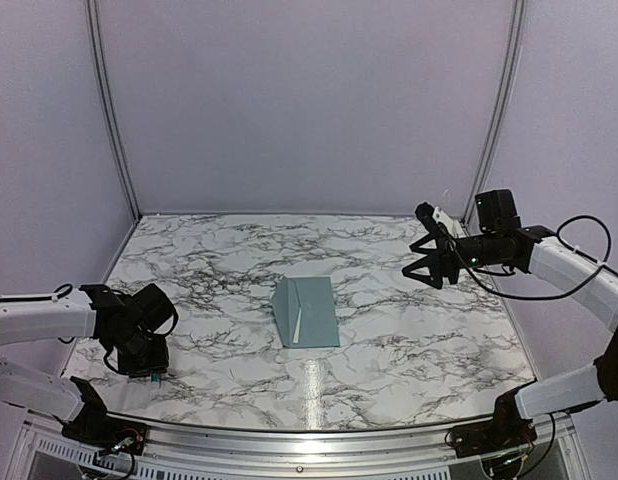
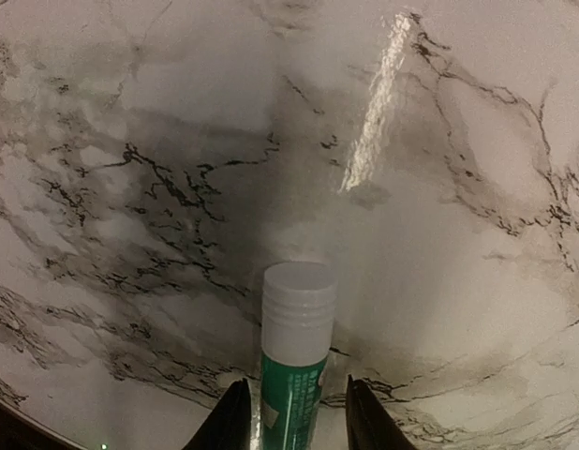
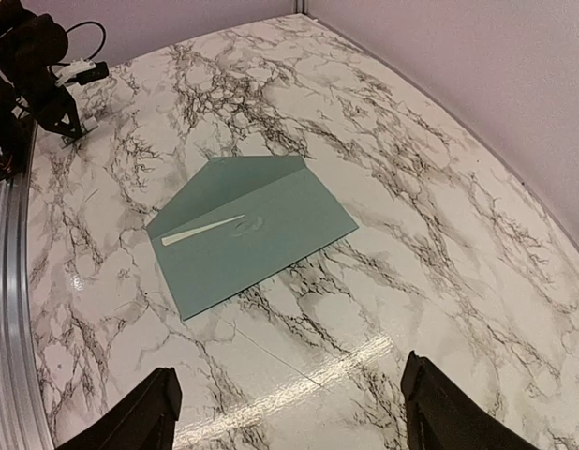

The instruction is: Place the letter into the envelope and seal it

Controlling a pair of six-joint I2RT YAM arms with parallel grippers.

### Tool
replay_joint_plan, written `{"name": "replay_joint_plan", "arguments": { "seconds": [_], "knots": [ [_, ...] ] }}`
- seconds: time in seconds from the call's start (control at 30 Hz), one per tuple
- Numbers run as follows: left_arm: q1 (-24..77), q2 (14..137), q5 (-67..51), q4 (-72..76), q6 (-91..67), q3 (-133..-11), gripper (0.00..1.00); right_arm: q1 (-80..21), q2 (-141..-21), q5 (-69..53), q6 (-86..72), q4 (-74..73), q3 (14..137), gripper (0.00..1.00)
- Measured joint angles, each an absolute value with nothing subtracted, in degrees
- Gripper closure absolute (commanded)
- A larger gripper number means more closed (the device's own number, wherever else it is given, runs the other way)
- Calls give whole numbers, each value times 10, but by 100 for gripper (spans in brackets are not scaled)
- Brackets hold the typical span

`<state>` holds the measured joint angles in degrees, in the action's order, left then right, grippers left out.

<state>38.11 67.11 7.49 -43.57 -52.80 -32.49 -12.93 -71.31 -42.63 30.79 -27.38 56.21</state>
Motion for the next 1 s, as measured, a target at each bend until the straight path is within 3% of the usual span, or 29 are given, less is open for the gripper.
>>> {"name": "replay_joint_plan", "arguments": {
  "seconds": [0.13, 0.67, 1.0],
  "knots": [
    [381, 679, 74, -435, -533, -321, 77, -133, -717, -429, 313, -277, 562, 23],
    [421, 722, 61, -408, -486, -354, 99, -147, -746, -430, 324, -289, 563, 25],
    [538, 882, 25, -186, -334, -495, 100, -175, -818, -439, 331, -320, 611, 29]
  ]
}}
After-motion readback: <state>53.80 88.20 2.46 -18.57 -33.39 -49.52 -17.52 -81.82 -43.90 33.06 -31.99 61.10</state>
